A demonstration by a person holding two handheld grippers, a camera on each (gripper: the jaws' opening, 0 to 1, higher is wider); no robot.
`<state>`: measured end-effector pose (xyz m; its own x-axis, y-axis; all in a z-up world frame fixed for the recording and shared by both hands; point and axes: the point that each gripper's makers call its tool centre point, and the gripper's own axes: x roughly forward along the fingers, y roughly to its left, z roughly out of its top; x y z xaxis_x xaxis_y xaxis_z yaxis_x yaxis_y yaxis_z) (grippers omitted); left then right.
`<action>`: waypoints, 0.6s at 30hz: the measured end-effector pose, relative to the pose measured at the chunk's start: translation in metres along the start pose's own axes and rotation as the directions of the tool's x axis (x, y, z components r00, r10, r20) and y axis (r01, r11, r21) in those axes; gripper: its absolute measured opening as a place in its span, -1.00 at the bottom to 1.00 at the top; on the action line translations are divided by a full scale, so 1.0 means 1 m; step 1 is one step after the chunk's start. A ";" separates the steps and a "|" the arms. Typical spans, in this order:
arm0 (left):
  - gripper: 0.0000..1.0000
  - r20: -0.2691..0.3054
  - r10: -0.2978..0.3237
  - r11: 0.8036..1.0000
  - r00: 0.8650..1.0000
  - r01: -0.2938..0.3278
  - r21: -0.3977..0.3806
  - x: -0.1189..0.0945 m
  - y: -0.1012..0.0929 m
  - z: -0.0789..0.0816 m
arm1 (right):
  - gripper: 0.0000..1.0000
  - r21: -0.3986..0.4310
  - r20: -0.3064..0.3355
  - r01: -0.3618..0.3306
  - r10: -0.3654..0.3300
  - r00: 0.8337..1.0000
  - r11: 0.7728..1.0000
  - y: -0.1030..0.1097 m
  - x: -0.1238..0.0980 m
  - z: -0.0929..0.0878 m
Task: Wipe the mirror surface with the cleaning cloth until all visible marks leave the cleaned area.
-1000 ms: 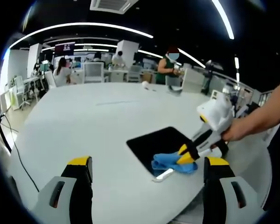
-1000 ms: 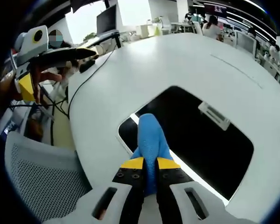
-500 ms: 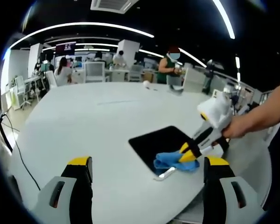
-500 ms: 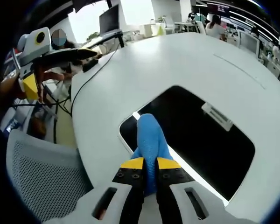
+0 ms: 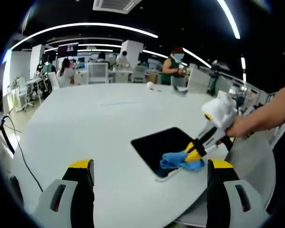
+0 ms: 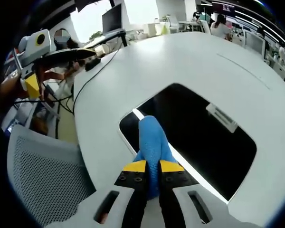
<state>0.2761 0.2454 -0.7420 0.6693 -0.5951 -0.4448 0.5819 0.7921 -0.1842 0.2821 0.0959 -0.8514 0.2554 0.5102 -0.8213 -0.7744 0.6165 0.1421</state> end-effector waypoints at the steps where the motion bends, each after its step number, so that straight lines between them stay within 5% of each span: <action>1: 0.99 0.000 0.000 1.000 1.000 0.000 0.001 0.000 0.000 0.000 | -0.94 -0.001 -0.001 -0.001 0.001 1.000 1.000 0.000 0.000 0.000; 18: 0.99 -0.007 -0.004 1.000 1.000 0.004 0.014 0.000 -0.002 0.002 | -0.94 -0.007 -0.020 0.001 -0.001 1.000 1.000 -0.008 -0.008 -0.009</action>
<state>0.2759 0.2431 -0.7398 0.6636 -0.5976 -0.4500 0.5911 0.7876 -0.1742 0.2809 0.0812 -0.8508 0.2446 0.4970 -0.8326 -0.7781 0.6129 0.1373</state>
